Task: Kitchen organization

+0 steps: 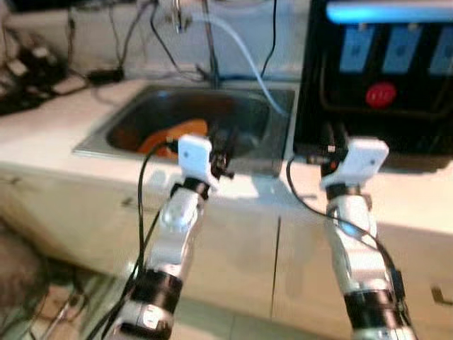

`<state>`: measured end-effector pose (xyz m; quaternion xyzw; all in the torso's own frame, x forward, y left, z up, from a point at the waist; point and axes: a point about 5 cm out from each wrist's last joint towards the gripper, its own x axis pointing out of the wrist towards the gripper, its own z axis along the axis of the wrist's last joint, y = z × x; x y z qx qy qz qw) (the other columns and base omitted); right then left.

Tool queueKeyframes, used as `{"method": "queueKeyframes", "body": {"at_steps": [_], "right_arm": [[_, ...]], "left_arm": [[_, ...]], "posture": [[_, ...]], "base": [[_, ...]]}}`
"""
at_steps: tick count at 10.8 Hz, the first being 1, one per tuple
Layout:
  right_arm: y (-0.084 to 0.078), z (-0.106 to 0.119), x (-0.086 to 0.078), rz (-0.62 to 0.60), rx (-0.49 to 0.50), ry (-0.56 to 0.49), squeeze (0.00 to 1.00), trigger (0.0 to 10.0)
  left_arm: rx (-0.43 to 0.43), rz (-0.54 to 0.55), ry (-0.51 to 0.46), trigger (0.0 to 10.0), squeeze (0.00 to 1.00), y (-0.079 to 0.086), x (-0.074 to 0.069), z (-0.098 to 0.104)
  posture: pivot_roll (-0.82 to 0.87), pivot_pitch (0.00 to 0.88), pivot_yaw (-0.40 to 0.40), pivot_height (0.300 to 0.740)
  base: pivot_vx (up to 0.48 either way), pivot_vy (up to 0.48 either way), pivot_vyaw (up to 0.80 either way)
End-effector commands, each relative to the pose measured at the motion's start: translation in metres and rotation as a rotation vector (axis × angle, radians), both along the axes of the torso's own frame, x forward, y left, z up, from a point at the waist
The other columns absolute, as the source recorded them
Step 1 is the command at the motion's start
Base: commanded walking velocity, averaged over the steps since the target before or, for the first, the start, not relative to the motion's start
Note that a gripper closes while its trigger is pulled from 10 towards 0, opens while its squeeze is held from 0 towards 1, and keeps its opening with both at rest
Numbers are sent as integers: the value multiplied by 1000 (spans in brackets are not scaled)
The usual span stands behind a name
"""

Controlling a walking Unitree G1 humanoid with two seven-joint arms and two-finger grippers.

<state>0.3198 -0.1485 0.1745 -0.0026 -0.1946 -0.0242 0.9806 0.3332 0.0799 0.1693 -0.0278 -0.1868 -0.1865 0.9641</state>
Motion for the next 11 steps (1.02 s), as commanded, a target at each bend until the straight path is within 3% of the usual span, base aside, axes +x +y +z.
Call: {"method": "queueKeyframes", "body": {"at_steps": [1, 7, 11], "right_arm": [[4, 2, 0, 15, 4, -10, 0, 10000], [1, 1, 0, 4, -2, -4, 0, 10000], [0, 0, 0, 4, -6, 0, 0, 10000]], "left_arm": [[3, 17, 8, 10000, 0, 7, 1, -2], [-9, 7, 5, 10000, 0, 6, 0, -1], [-30, 4, -2, 10000, 0, 7, -1, 0]], "posture": [[35, 0, 128, 740], [35, 0, 126, 740], [35, 0, 125, 740]], "base": [[0, 0, 0], [0, 0, 0], [-284, 0, 0]]}}
